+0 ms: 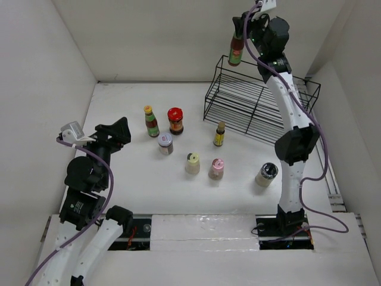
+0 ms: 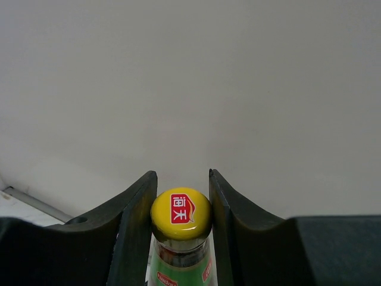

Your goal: Organize the condiment bottles

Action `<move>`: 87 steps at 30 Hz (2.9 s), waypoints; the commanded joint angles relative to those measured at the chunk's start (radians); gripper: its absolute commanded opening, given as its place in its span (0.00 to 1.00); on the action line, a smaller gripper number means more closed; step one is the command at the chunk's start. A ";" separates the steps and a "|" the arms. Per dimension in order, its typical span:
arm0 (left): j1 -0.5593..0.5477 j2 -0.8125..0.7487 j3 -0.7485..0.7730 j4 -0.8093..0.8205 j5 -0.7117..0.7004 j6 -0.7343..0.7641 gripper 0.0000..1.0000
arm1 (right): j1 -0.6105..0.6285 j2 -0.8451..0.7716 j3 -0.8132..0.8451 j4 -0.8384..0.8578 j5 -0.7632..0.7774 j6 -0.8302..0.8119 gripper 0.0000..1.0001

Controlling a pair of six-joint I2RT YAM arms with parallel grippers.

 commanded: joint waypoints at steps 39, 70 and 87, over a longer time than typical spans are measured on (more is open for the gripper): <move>0.025 0.016 -0.006 0.056 0.035 0.027 0.80 | 0.039 -0.263 -0.521 0.345 0.087 -0.035 0.91; 0.025 0.027 -0.006 0.056 0.064 0.018 0.80 | 0.441 -0.116 -0.739 -0.029 -0.074 -0.120 0.99; 0.025 0.027 -0.006 0.056 0.064 0.018 0.80 | 0.450 0.017 -0.618 -0.025 -0.137 -0.110 0.93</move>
